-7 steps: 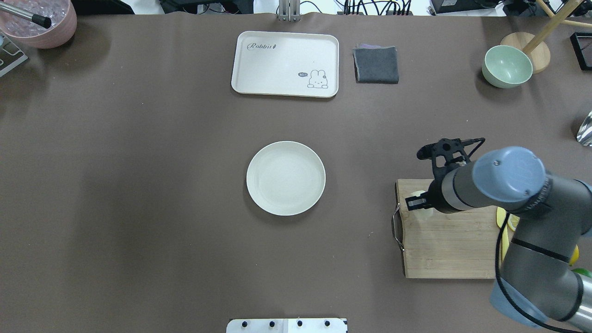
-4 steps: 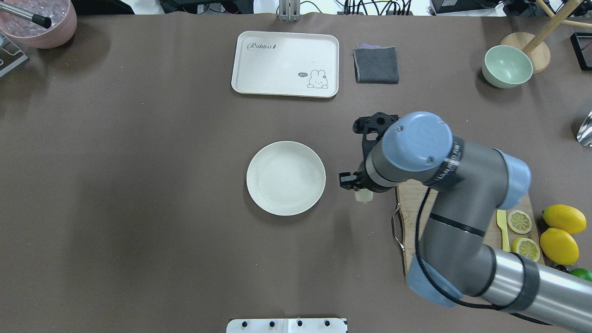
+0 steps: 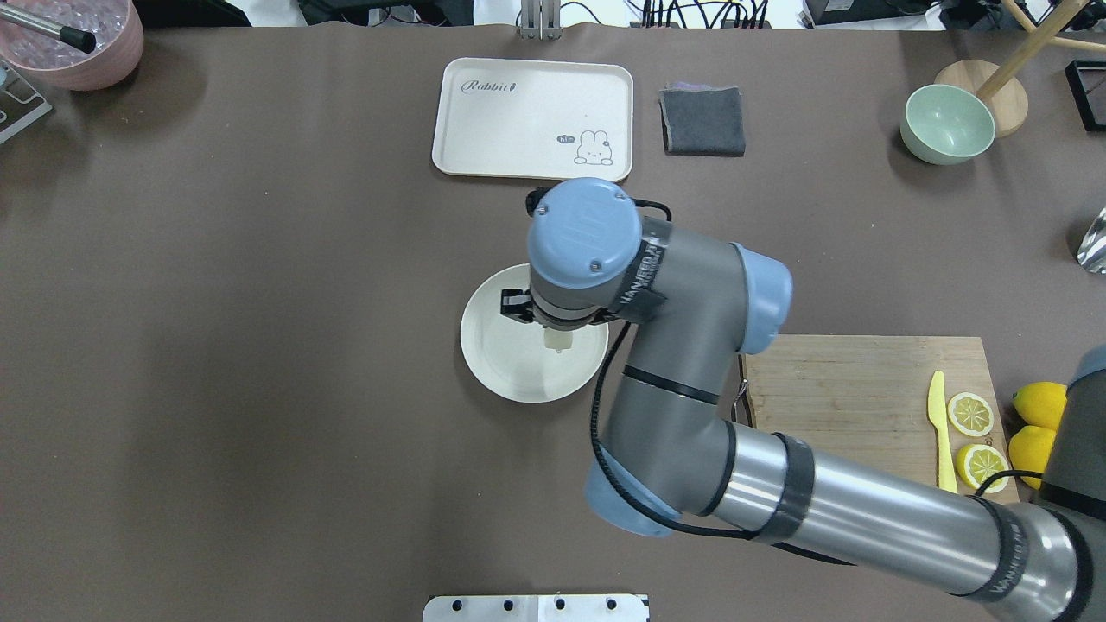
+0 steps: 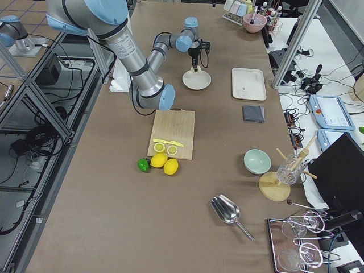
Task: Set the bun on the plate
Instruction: 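Carry the bun with the right gripper over the white plate, then lower the bun onto the plate and open the right gripper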
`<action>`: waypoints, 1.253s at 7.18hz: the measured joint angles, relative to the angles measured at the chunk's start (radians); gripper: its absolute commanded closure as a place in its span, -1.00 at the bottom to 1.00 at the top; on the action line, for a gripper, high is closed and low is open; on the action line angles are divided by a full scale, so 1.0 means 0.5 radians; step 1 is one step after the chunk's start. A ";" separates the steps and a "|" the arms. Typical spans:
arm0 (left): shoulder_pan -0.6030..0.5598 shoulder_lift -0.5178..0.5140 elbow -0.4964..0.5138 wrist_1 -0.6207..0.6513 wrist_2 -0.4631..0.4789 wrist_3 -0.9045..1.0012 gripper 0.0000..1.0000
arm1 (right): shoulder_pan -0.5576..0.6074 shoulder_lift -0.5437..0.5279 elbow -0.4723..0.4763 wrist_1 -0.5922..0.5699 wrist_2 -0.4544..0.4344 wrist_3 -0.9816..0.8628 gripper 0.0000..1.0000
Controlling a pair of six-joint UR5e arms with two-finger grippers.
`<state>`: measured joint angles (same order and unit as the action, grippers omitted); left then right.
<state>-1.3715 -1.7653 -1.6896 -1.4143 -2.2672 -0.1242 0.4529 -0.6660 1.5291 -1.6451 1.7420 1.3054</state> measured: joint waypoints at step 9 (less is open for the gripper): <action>-0.192 0.135 0.021 0.008 -0.070 0.187 -0.95 | 0.147 -0.018 -0.029 0.027 0.068 -0.049 -1.00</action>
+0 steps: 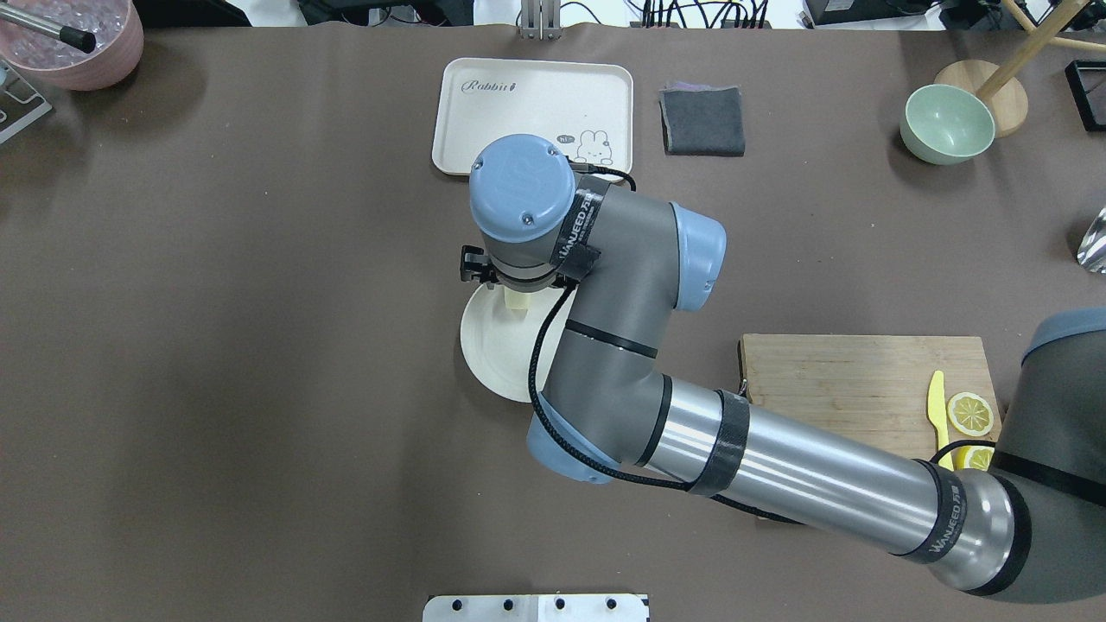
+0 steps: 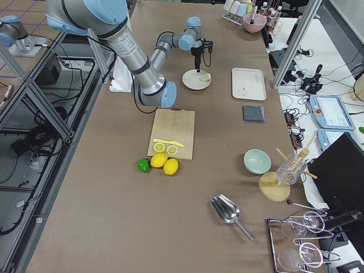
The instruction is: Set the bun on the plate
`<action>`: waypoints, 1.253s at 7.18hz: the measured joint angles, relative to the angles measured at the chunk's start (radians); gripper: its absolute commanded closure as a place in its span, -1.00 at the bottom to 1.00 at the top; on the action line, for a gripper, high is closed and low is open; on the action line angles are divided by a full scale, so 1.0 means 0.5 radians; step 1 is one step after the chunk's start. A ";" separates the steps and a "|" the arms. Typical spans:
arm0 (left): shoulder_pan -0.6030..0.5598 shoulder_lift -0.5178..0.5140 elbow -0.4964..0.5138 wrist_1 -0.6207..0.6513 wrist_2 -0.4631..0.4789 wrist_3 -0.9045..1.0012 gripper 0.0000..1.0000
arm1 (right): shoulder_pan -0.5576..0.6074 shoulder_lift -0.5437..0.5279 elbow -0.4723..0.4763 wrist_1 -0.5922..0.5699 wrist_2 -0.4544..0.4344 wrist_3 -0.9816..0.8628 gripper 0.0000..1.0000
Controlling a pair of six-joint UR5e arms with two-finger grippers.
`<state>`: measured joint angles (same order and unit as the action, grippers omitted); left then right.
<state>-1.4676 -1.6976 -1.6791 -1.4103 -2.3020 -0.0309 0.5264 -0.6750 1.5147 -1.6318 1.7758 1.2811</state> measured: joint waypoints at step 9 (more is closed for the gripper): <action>-0.240 0.431 -0.002 -0.222 -0.028 0.286 -0.95 | 1.123 -1.051 0.496 -0.001 0.756 -1.346 -1.00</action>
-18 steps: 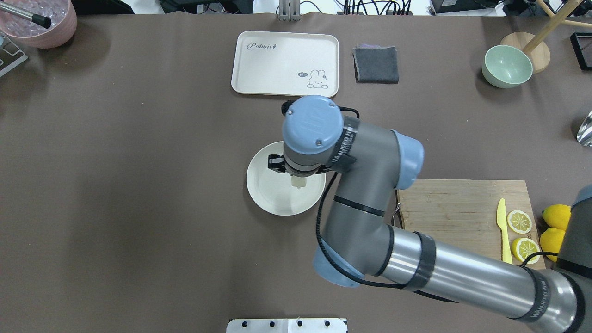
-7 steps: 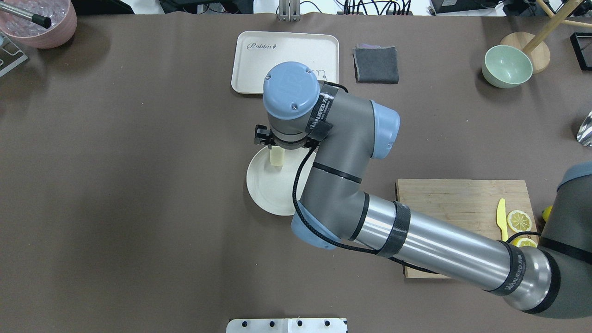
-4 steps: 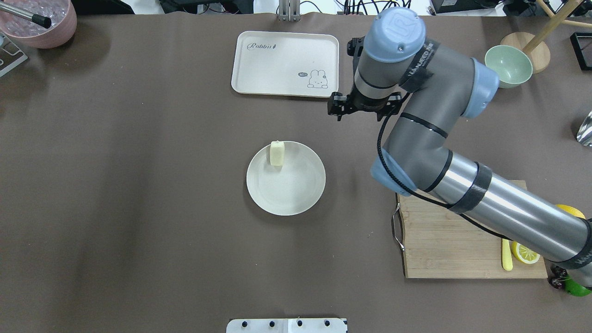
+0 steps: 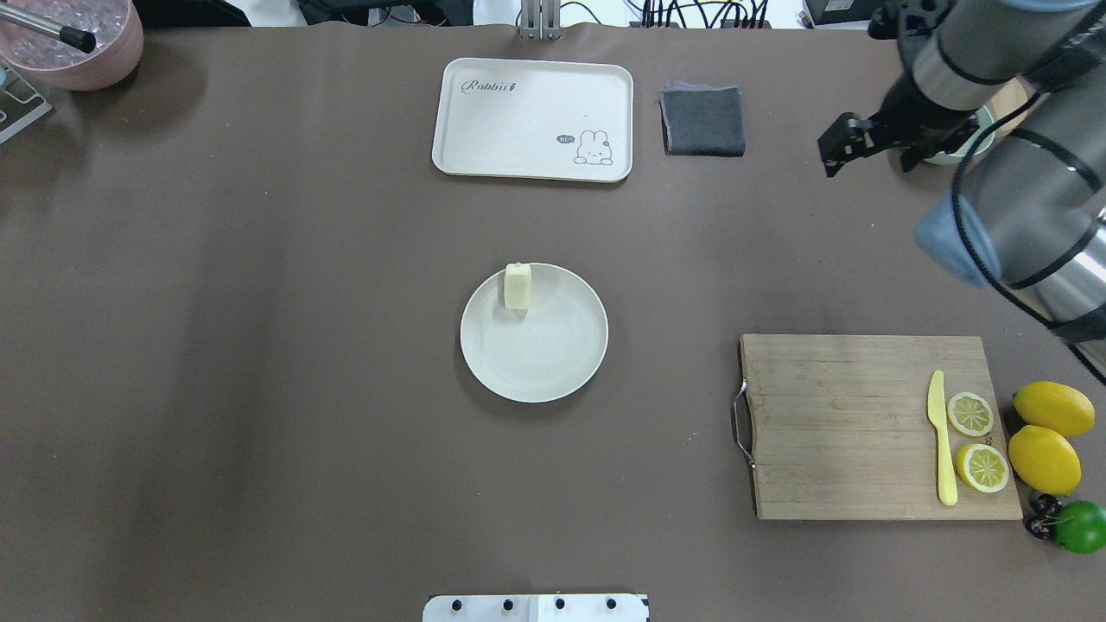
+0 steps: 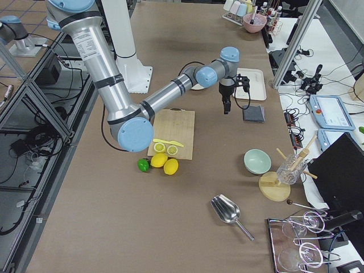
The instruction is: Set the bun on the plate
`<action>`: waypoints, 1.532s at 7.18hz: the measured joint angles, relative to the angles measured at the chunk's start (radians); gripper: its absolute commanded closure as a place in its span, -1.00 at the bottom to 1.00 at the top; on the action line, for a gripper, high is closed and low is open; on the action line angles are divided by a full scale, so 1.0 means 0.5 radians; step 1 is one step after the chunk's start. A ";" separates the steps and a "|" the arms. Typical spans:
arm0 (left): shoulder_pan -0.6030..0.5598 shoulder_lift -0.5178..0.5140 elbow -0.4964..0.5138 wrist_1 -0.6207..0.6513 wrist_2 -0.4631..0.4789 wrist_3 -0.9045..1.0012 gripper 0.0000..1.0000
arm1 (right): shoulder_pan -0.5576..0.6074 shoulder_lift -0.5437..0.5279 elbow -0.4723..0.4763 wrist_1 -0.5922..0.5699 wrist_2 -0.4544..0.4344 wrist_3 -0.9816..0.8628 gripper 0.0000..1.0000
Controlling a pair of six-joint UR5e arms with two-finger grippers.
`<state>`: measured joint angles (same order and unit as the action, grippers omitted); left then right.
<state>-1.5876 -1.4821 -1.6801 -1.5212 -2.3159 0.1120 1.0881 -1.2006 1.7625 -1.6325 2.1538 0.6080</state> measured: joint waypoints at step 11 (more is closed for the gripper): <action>0.000 0.002 0.001 -0.001 0.001 -0.001 -0.95 | 0.893 -1.205 0.120 -0.166 0.327 -1.372 -1.00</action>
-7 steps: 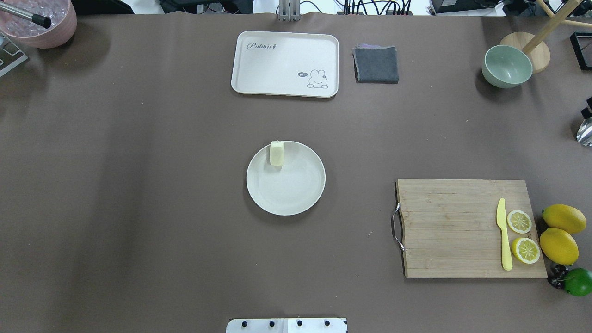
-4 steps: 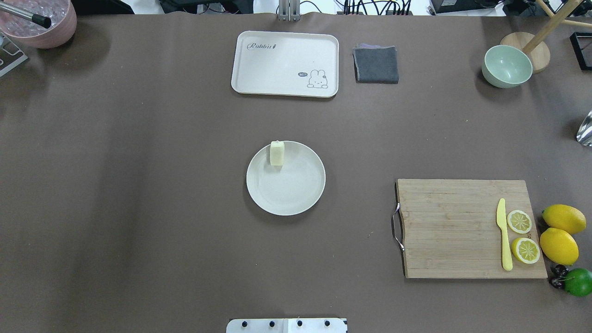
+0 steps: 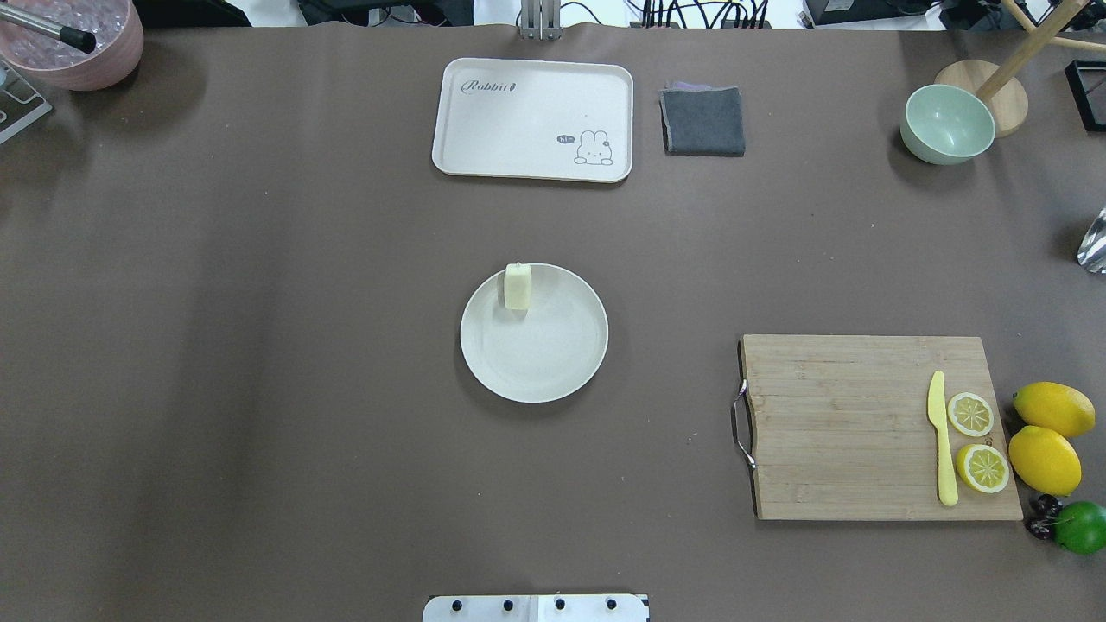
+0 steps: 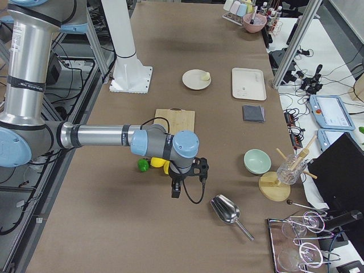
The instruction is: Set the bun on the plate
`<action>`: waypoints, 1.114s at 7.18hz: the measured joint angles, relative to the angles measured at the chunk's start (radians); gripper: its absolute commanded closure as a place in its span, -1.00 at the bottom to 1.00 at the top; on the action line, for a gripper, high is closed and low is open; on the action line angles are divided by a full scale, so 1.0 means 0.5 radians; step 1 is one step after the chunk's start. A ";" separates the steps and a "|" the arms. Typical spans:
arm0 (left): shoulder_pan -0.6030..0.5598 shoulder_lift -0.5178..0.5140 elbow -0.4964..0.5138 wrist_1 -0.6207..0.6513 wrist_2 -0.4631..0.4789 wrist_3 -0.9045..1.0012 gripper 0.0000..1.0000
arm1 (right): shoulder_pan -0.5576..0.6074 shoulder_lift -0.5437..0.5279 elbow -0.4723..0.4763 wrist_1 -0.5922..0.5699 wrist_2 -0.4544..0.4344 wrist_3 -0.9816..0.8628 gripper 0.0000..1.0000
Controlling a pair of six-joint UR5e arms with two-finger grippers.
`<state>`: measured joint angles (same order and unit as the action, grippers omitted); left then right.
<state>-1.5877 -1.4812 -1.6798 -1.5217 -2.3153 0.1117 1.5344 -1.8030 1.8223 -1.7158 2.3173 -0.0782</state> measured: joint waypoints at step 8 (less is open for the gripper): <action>0.000 -0.016 0.004 0.000 0.001 -0.004 -0.95 | 0.008 -0.011 -0.065 0.154 0.008 -0.018 -1.00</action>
<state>-1.5877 -1.4891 -1.6778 -1.5217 -2.3147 0.1096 1.5386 -1.8085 1.7898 -1.6385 2.3215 -0.0870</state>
